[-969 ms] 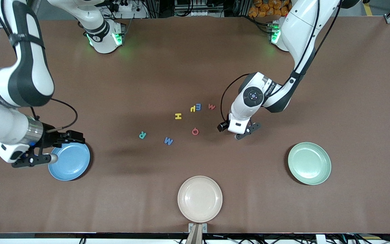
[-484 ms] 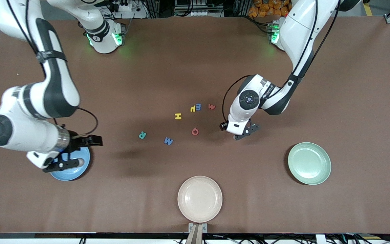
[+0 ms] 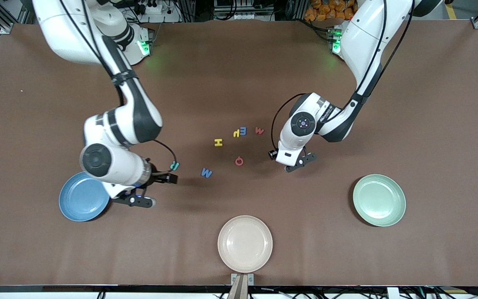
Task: Sort uppercase to blue plate, lowercase to green plate
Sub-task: 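Grasp the blue d with the left gripper while the right gripper reaches the M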
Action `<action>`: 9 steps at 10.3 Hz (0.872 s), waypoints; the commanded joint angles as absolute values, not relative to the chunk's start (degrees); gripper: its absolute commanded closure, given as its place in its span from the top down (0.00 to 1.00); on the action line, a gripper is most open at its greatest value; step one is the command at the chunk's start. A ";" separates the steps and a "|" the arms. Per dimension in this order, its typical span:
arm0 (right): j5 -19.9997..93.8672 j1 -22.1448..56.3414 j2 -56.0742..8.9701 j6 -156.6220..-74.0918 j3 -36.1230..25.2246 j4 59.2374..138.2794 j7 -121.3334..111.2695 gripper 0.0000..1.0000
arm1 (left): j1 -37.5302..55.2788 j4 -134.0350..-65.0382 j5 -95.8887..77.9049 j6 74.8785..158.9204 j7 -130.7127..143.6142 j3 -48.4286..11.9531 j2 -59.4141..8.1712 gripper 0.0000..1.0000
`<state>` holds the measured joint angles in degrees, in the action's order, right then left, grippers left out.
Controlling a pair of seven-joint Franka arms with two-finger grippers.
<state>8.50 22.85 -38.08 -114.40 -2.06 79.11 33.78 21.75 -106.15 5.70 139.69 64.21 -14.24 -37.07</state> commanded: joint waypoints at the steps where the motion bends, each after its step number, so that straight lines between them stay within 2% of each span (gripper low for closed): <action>1: 7.74 25.13 -41.30 -116.80 -2.37 77.87 46.53 1.00 | 22.76 -104.06 7.03 138.78 64.16 -13.62 -38.14 0.59; 2: 7.91 26.01 -42.00 -118.02 -2.37 77.96 49.10 1.00 | 22.76 -104.06 7.03 138.78 64.07 -13.62 -38.14 0.50; 6: 7.47 30.32 -45.96 -125.84 -2.37 78.22 62.12 1.00 | 23.11 -103.89 7.12 138.78 64.07 -13.54 -39.02 0.00; 9: 7.12 31.72 -49.30 -129.45 -2.37 79.18 63.98 1.00 | 20.41 -102.40 7.21 137.73 63.64 -13.36 -36.40 0.00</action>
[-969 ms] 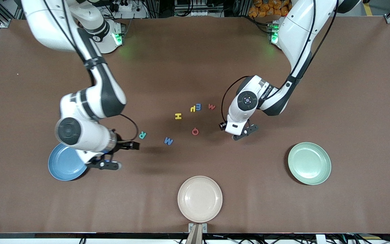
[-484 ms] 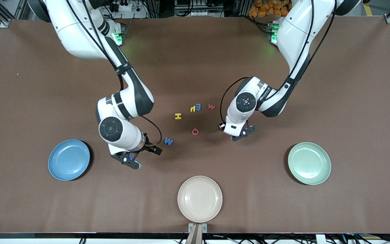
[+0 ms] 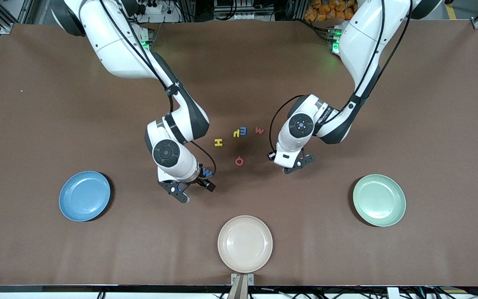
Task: Sort uppercase to blue plate, lowercase to green plate
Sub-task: 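Drop the blue d onto the green plate with the left gripper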
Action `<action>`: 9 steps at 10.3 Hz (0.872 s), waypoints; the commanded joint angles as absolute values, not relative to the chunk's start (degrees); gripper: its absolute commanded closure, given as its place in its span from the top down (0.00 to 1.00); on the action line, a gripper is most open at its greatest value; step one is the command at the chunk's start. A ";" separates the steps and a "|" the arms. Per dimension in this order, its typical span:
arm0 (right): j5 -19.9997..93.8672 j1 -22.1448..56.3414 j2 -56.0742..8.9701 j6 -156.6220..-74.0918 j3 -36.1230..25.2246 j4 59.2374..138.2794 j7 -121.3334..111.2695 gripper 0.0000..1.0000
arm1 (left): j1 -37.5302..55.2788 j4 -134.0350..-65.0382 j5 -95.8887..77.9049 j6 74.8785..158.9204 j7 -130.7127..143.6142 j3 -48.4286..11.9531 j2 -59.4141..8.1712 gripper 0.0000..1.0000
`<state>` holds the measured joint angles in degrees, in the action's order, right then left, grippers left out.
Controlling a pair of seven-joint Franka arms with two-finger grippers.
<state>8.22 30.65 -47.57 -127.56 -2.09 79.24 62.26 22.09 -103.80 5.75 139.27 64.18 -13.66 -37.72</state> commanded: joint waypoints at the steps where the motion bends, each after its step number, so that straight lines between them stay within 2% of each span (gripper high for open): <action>1: 6.86 32.60 -49.48 -132.51 -2.46 81.02 63.29 1.00 | 18.30 -102.39 7.21 136.33 61.46 -13.45 -34.21 0.00; 2: 4.85 32.96 -49.48 -134.89 -2.46 82.60 63.02 1.00 | 16.72 -102.31 7.12 135.71 59.17 -13.36 -32.19 0.00; 6: 2.11 33.40 -49.05 -135.00 -2.37 85.16 60.21 1.00 | 5.22 -102.13 7.03 129.57 34.87 -10.90 -26.11 0.00; 9: 2.11 33.66 -48.43 -134.48 -2.37 85.52 60.38 1.00 | 2.29 -102.22 6.86 128.32 17.37 -4.51 -26.63 0.00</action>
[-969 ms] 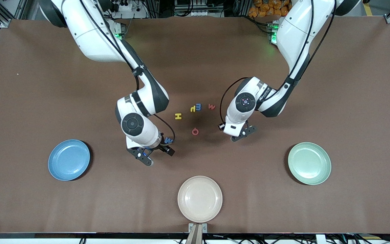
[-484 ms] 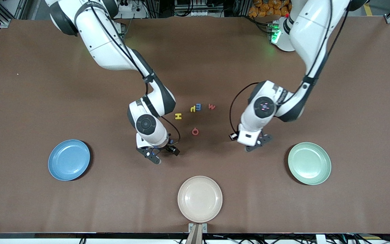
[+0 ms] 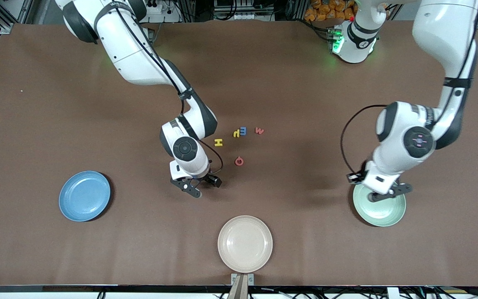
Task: Sort uppercase to blue plate, lowercase to green plate
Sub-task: 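Drop the blue d onto the green plate with the left gripper, then grasp the blue M with the right gripper while the left gripper returns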
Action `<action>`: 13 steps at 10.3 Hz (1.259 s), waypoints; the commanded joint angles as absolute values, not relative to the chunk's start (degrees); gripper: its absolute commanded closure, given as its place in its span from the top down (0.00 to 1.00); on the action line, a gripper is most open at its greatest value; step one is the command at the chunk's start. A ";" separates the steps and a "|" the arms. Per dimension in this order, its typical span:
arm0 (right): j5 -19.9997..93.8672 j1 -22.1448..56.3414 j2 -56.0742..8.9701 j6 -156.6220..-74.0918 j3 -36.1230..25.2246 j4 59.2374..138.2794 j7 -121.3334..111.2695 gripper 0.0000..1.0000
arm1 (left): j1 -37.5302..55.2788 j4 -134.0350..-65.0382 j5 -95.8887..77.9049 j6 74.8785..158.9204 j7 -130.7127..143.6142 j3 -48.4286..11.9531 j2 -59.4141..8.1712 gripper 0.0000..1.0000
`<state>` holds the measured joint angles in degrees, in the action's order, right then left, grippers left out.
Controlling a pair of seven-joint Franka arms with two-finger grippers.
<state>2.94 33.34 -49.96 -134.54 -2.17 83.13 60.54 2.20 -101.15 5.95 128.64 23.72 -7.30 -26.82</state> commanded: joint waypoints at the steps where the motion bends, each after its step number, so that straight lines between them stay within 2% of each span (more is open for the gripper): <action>1: 2.11 33.92 -48.17 -134.39 -2.37 85.78 60.64 1.00 | 2.29 -102.13 6.42 128.41 13.75 -2.74 -27.50 0.00; 5: 1.85 34.80 -46.85 -132.46 -2.46 85.78 60.91 1.00 | 2.29 -102.04 6.94 131.64 12.05 -0.28 -30.48 0.00; 6: 1.76 34.98 -46.85 -132.45 -2.55 85.78 61.00 1.00 | 2.29 -102.04 6.94 134.53 10.30 0.17 -31.63 0.05; 8: 1.76 35.16 -46.85 -132.54 -2.55 85.78 61.00 1.00 | 2.29 -102.04 6.94 135.70 8.18 0.35 -31.82 0.27; 10: 1.76 35.16 -46.85 -132.54 -2.55 85.78 61.00 1.00 | 2.29 -102.30 7.12 135.62 7.38 0.26 -30.94 1.00; 12: 1.76 35.16 -46.93 -132.45 -2.46 85.78 61.00 1.00 | 3.42 -102.65 6.16 134.75 10.00 -0.35 -28.58 1.00; 13: 1.76 35.16 -46.85 -132.45 -2.46 85.78 61.00 1.00 | 3.43 -102.66 6.07 131.52 13.06 -2.18 -27.09 1.00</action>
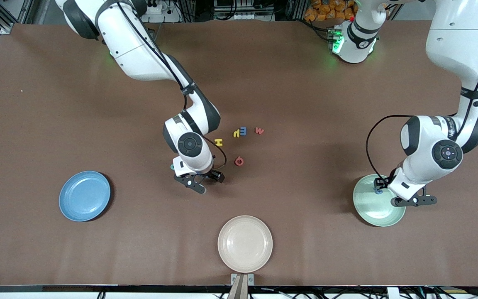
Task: Sort uppercase to blue plate, lowercase to green plate
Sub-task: 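Grasp the blue M with the right gripper while the left gripper returns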
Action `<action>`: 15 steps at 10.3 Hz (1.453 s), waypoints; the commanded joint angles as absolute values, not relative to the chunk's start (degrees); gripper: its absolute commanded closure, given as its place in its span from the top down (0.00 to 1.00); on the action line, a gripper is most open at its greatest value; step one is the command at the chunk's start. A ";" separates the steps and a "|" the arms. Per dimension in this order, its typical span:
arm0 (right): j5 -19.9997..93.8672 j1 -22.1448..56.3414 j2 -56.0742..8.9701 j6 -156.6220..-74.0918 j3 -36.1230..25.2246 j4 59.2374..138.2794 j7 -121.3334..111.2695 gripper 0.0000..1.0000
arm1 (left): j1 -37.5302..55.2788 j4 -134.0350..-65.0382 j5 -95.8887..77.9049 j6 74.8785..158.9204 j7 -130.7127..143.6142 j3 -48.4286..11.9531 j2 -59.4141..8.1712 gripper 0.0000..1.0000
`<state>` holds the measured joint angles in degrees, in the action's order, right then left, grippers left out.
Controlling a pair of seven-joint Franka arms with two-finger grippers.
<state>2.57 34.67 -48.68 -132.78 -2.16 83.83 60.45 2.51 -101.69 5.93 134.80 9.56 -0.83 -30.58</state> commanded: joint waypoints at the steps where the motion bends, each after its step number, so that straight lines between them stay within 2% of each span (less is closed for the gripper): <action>1: 1.76 35.16 -46.93 -132.45 -2.46 85.78 61.00 1.00 | 3.60 -102.57 6.06 128.79 15.27 -3.50 -25.24 1.00; 4: 1.76 35.33 -46.93 -132.28 -2.46 85.87 60.91 1.00 | 7.35 -102.57 4.57 123.84 36.30 -8.61 -22.59 1.00; 5: 1.76 35.42 -46.93 -132.28 -2.46 85.87 60.91 0.93 | 11.56 -102.48 4.57 123.32 46.74 -8.61 -22.15 1.00; 7: 1.76 35.33 -46.93 -131.23 -2.46 85.87 60.39 0.00 | 17.64 -102.30 4.31 123.22 58.85 -8.70 -22.15 1.00; 11: 1.76 35.07 -46.58 -130.87 -2.46 85.87 60.12 0.00 | 27.66 -101.95 0.97 123.31 76.41 -8.88 -24.60 1.00; 13: 1.84 33.41 -44.31 -128.25 -2.55 85.78 57.41 0.00 | 29.00 -102.04 1.49 124.62 87.57 -11.85 -27.32 1.00; 15: 1.93 28.33 -40.27 -123.16 -2.55 85.52 50.06 0.00 | 29.00 -103.70 1.67 129.96 97.25 -15.19 -29.00 1.00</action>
<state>2.23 32.46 -45.08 -126.75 -3.31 83.71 55.23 29.38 -102.65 2.03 126.87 91.90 -13.67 -28.27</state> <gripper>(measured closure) 0.586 0.000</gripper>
